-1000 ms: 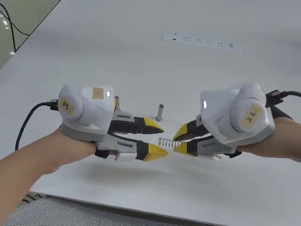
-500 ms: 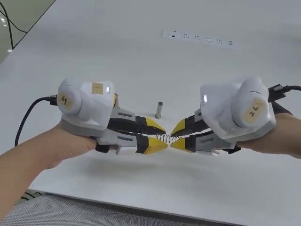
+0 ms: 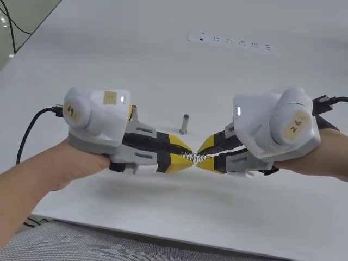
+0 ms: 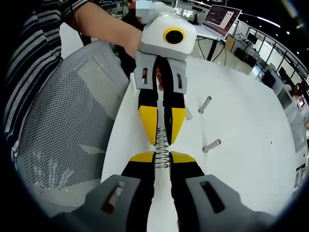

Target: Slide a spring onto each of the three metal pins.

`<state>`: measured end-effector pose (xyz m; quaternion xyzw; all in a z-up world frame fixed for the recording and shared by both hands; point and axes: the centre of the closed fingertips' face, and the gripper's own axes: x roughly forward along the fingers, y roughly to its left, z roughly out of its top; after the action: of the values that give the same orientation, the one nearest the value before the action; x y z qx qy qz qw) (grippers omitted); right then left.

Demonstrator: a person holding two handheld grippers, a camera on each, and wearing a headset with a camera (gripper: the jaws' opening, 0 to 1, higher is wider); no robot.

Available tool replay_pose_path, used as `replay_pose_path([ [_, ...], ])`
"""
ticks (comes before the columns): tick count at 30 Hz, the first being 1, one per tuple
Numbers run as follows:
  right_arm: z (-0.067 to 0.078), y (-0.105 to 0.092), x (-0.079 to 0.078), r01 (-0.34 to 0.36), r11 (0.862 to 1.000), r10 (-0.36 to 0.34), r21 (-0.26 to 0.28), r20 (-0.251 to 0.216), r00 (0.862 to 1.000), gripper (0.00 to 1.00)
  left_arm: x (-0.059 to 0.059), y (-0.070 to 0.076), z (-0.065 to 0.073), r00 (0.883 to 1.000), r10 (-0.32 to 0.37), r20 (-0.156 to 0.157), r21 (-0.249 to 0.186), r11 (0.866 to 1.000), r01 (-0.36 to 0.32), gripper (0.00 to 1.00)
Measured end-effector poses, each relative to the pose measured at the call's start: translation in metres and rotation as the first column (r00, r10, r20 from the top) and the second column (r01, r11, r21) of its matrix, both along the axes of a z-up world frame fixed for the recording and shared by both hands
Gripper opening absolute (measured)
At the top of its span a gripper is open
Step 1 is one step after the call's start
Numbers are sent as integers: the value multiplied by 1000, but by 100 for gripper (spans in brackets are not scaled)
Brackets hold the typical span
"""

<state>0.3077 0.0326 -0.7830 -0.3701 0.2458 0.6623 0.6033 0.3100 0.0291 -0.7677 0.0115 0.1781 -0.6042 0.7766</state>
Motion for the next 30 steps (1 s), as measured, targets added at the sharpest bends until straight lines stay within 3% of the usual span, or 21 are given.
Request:
replay_pose_path([
  [16, -13, -17, -5, 24, 1000, -24, -14, -14, 1000, 18, -5, -2, -3, 999, -38, -19, 4, 999, 38, 8],
  [30, -15, -15, -8, 9, 1000, -9, 7, 3, 1000, 15, -10, -5, -6, 997, -71, -32, 12, 997, 71, 8],
])
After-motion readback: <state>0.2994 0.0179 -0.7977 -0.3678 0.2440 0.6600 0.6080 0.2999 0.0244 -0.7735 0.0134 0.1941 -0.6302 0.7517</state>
